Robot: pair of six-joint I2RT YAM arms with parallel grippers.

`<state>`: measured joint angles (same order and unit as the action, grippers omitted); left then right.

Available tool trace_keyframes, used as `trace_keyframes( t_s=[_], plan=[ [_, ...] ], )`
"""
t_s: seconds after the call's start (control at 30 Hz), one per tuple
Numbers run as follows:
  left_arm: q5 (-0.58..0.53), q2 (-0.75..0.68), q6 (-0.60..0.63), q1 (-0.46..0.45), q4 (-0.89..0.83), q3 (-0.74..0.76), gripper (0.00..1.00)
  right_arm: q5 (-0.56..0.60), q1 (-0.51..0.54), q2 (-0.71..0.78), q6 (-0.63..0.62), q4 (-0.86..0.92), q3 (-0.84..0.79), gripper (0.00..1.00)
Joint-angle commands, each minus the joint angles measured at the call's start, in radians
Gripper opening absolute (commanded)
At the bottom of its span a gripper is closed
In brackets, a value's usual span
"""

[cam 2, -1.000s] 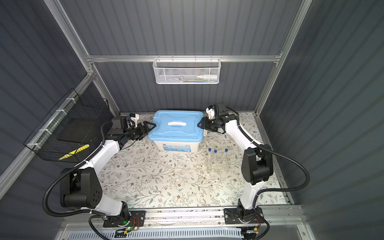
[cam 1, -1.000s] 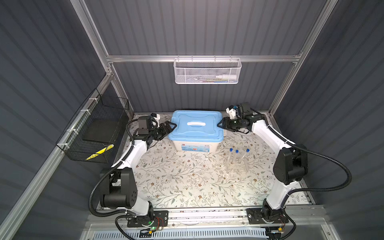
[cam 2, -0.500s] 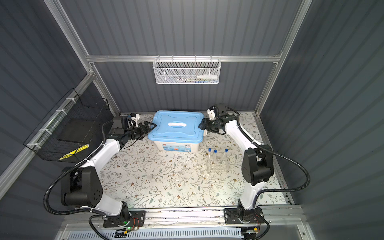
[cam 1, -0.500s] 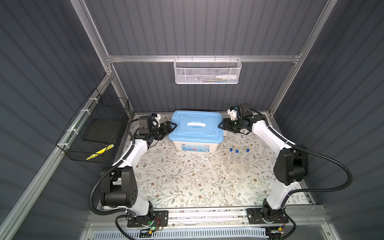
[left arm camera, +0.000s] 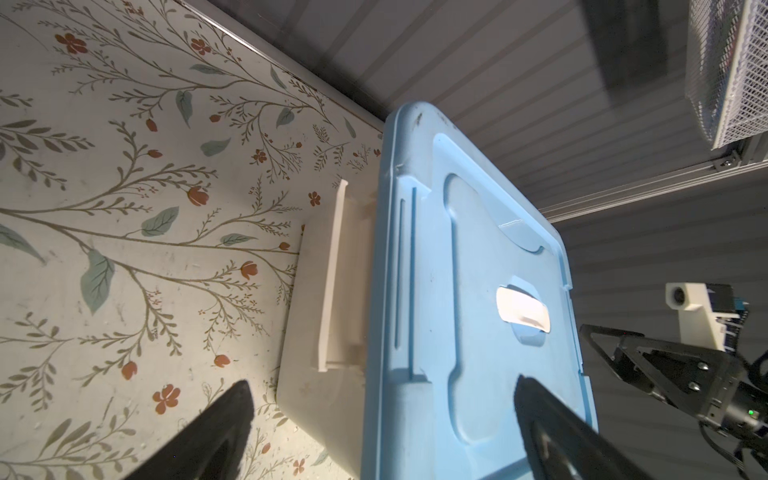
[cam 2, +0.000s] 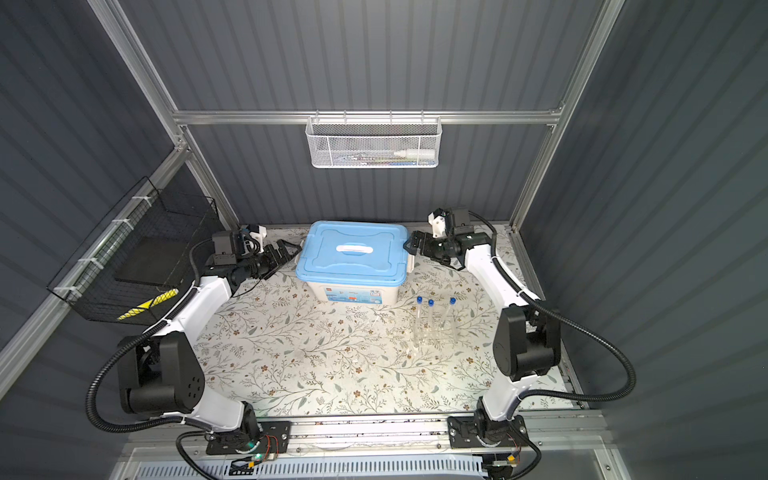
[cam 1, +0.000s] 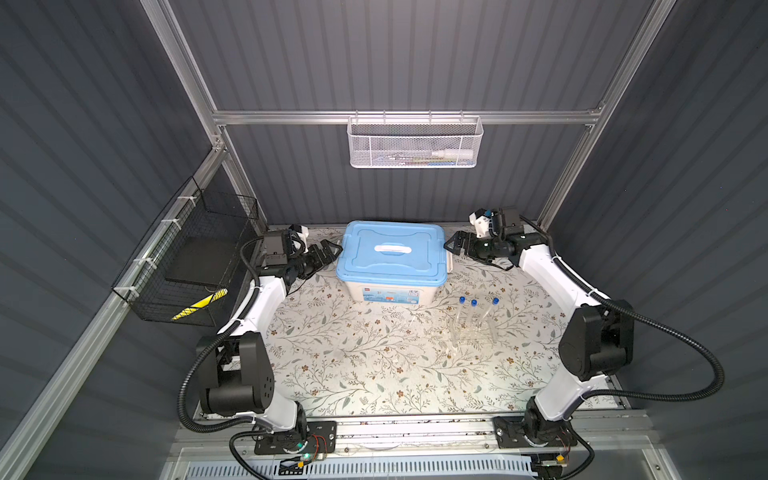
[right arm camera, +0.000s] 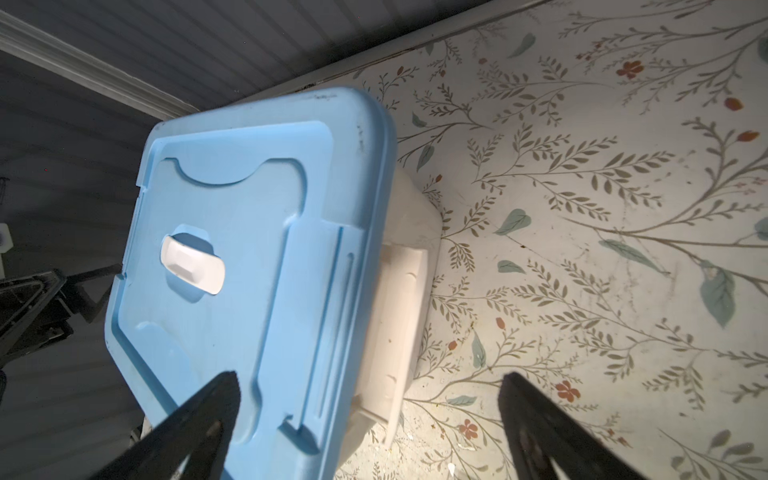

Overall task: Organize the chemistry lab equipment
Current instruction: 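Press the white side latches closed with both grippers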

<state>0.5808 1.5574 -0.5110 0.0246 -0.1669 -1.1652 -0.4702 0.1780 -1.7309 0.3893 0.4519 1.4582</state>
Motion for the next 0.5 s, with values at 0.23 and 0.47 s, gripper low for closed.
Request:
trace_keyframes(
  t_s=[0.23,0.47],
  plan=[
    [0.229,0.141,0.004,-0.002,0.119,-0.042,1.00,-0.239,-0.011,-0.035,0.091,-0.209,-0.118,0.99],
    [0.286,0.166,-0.044,-0.002,0.199,-0.021,1.00,-0.325,-0.010,-0.088,0.193,-0.319,-0.124,0.99]
  ],
)
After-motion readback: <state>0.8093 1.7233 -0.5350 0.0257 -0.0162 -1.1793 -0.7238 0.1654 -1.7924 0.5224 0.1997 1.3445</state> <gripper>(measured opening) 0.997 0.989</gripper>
